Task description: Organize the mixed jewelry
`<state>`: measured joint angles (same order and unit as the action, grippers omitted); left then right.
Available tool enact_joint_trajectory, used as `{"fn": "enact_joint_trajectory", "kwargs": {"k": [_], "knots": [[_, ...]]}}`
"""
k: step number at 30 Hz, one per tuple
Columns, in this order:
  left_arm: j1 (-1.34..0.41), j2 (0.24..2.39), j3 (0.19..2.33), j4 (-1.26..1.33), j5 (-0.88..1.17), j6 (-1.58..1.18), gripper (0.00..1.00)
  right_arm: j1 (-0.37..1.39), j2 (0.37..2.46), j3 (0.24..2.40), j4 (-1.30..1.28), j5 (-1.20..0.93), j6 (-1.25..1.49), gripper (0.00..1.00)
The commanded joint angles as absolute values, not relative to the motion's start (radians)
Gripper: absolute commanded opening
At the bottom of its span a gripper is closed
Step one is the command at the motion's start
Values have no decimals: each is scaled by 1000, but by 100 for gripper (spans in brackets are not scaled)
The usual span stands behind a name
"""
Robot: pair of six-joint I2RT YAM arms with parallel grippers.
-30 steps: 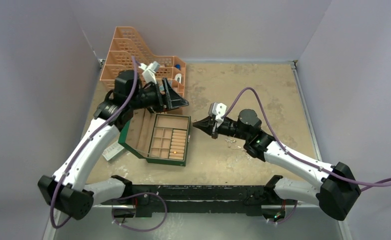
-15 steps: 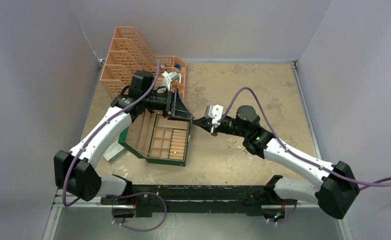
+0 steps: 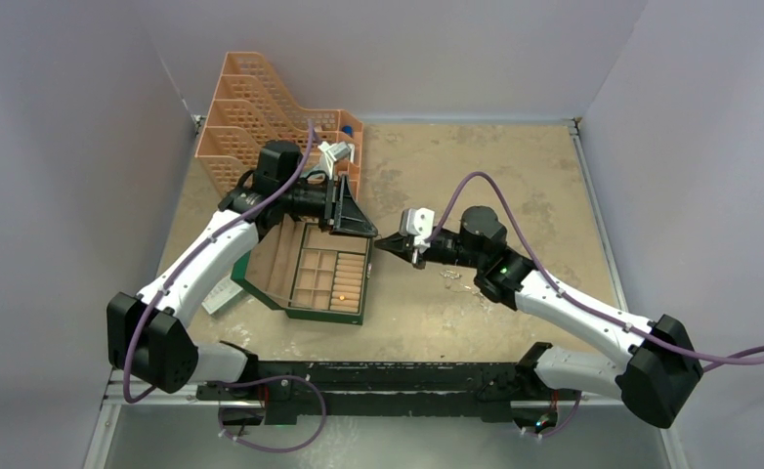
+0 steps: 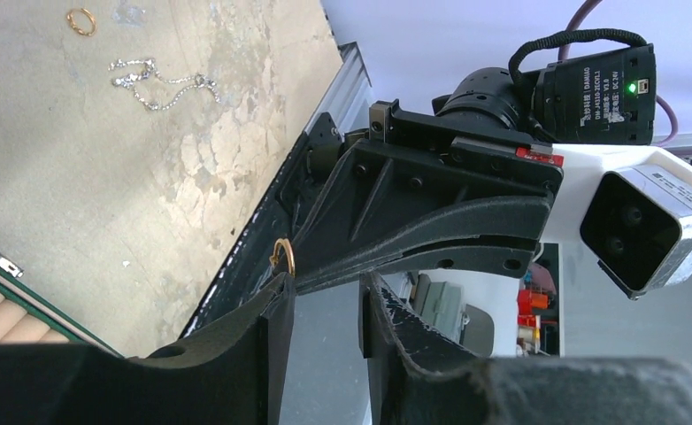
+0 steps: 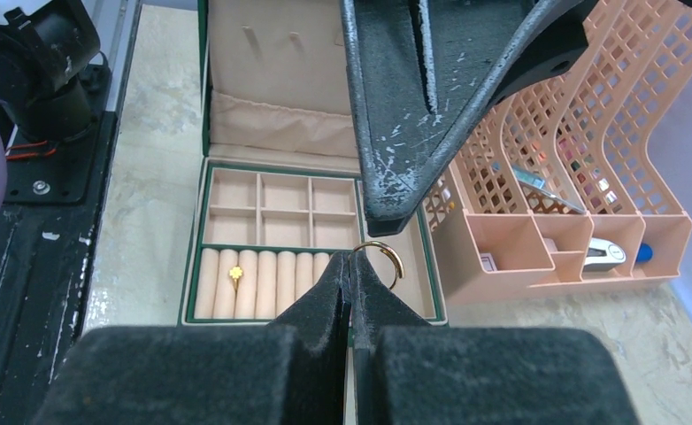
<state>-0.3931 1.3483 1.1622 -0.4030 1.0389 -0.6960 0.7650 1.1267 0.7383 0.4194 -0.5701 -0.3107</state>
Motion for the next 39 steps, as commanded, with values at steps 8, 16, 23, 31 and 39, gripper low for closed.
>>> {"fn": "enact_joint_trajectory", "kwargs": {"k": [8,16,23,31,39], "knots": [[-390,1363,1138,-350,1029,-714,30,771,1136,787,448,-616,-324,0],[-390,1366,1116,-355,1050,-699,27,772,1146,782,469,-616,-313,0],[-394,1387,1104,-349,1077,-697,21,772,1126,771,482,-606,-323,0],[-400,1379,1096,-324,1094,-704,2,773,1137,773,480,-610,-324,0],[-400,1352,1095,-296,1066,-705,0,772,1120,784,454,-565,-288,9]]}}
